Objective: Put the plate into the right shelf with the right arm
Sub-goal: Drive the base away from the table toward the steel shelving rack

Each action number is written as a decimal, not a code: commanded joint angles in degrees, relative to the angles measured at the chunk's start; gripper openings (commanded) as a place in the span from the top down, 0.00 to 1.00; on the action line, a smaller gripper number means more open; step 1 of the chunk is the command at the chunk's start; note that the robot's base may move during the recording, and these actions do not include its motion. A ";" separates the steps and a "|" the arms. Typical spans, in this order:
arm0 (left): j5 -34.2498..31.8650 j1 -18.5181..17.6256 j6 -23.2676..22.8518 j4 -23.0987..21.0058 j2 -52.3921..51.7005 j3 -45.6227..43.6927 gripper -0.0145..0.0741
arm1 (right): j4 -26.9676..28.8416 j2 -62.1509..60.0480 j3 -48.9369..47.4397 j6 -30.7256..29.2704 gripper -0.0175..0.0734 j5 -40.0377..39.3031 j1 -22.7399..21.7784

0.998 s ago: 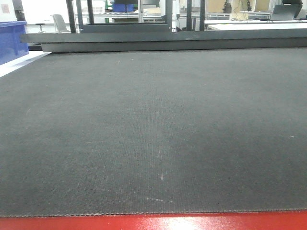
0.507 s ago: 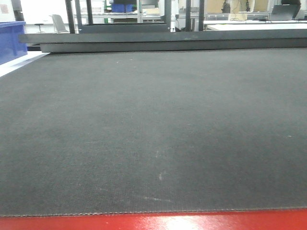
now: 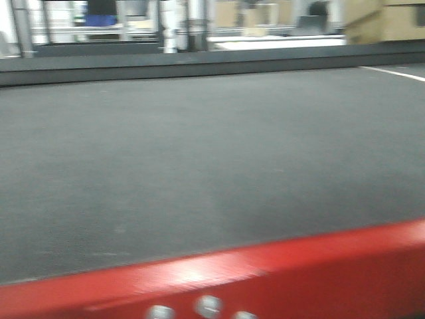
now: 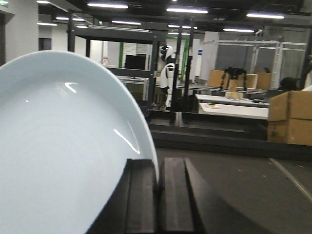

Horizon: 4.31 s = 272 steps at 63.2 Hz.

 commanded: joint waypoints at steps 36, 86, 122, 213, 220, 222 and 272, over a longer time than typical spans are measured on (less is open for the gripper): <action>-4.58 -0.02 -0.14 -0.22 -0.64 0.38 0.89 | -1.06 0.78 -1.46 -0.31 0.75 -5.16 -0.35; -4.58 -0.02 -0.14 -0.22 -0.64 0.38 0.89 | -1.06 0.78 -1.46 -0.31 0.75 -5.16 -0.35; -4.58 -0.02 -0.14 -0.22 -0.53 0.38 0.89 | -1.06 0.97 -1.46 -0.31 0.75 -5.22 -0.35; -4.58 -0.02 -0.14 -0.22 -0.53 0.38 0.89 | -1.06 0.97 -1.46 -0.31 0.75 -5.17 -0.35; -4.46 -0.02 -0.14 -0.22 -0.53 0.38 0.89 | -1.06 0.97 -1.46 -0.31 0.75 -5.17 -0.35; -4.46 -0.02 -0.14 -0.22 -0.53 0.38 0.89 | -1.06 0.97 -1.46 -0.31 0.75 -5.17 -0.35; -4.37 -0.02 -0.14 -0.22 -0.43 0.38 0.89 | -1.06 0.97 -1.46 -0.31 0.75 -5.17 -0.35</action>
